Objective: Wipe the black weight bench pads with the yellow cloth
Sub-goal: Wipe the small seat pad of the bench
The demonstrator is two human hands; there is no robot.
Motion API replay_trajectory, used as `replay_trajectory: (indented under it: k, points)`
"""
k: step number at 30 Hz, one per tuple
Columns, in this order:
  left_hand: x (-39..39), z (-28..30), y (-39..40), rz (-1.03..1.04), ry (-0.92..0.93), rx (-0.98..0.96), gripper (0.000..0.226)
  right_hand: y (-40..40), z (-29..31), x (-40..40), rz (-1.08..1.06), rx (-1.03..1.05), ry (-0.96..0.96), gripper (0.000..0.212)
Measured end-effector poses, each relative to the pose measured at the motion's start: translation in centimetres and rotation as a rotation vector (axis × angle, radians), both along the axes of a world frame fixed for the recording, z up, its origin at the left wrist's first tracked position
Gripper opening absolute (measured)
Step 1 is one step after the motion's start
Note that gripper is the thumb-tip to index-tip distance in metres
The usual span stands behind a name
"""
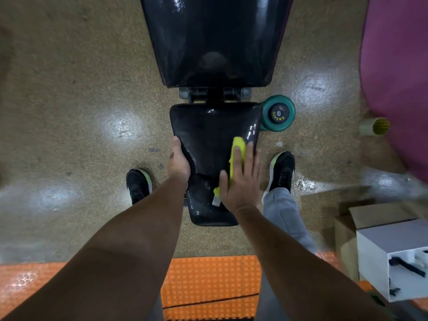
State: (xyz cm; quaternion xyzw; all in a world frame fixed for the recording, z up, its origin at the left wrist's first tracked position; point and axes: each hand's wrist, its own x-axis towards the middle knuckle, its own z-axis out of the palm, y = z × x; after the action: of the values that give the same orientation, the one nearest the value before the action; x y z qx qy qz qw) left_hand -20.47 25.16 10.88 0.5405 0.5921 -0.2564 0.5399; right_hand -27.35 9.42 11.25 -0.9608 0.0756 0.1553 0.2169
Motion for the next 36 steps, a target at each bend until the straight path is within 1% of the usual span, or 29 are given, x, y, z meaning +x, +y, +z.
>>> replay_trajectory:
  k: [3, 5, 7, 9, 11, 12, 15, 17, 20, 22, 24, 26, 28, 30, 33, 34, 36]
  points:
    - [0.3, 0.4, 0.1, 0.0, -0.003, 0.018, 0.088, 0.7, 1.0, -3.7, 0.251, 0.011, -0.018, 0.069]
    - [0.1, 0.4, 0.1, 0.018, 0.0, 0.012, 0.092, -0.6, 0.6, -5.0, 0.304, 0.021, -0.022, 0.068]
    - [-0.3, 0.2, 0.2, 0.029, -0.013, -0.004, 0.092, -1.6, 0.0, -4.3, 0.233, 0.011, -0.022, 0.067]
    - [-1.0, -1.4, 0.6, 0.04, -0.004, -0.043, 0.101, -1.6, -0.3, -3.1, 0.119, 0.0, -0.013, 0.067]
    - [-1.9, -4.2, 1.4, 0.074, -0.011, -0.11, 0.111, -0.8, 0.2, -3.4, 0.091, 0.0, -0.013, 0.067]
    - [-1.9, -4.4, 1.5, 0.074, -0.009, -0.148, 0.109, -0.5, 0.4, -4.1, 0.124, 0.009, -0.012, 0.066]
    - [-0.9, -0.1, 0.5, 0.058, -0.021, -0.233, 0.091, -1.3, 0.6, -6.3, 0.242, 0.051, -0.021, 0.064]
    - [-1.6, 0.9, 0.3, 0.054, -0.038, -0.31, 0.085, -1.8, 0.3, -6.1, 0.208, 0.047, -0.023, 0.063]
    - [-3.1, 1.0, 0.3, 0.073, 0.017, -0.336, 0.071, -0.3, 0.7, -3.8, 0.12, -0.01, 0.026, 0.066]
    - [-3.6, 0.9, 0.4, 0.074, 0.059, -0.366, 0.063, 1.8, 1.1, -3.3, 0.215, -0.035, 0.015, 0.067]
    - [-3.6, 0.9, 0.7, 0.051, 0.107, -0.381, 0.061, 3.6, 1.4, -4.8, 0.376, -0.018, -0.009, 0.066]
    - [-3.5, 0.7, 1.2, 0.06, 0.162, -0.402, 0.061, 3.7, 1.4, -6.6, 0.535, -0.018, -0.035, 0.064]
    - [-3.6, 0.3, 1.7, 0.068, 0.2, -0.409, 0.062, 2.4, 1.2, -7.0, 0.634, -0.036, -0.073, 0.063]
    - [-3.7, 0.1, 1.9, 0.046, 0.211, -0.415, 0.06, 1.7, 1.1, -5.9, 0.585, -0.032, -0.085, 0.062]
    - [-3.6, 0.2, 2.0, 0.056, 0.22, -0.428, 0.055, 3.2, 1.2, -4.2, 0.392, -0.047, -0.022, 0.064]
    - [-3.5, 0.1, 2.4, 0.044, 0.222, -0.417, 0.053, 4.3, 1.3, -4.3, 0.385, -0.058, -0.019, 0.065]
    - [-3.5, 0.0, 2.8, -0.001, 0.239, -0.425, 0.049, 6.3, 1.4, -5.4, 0.482, -0.065, -0.031, 0.069]
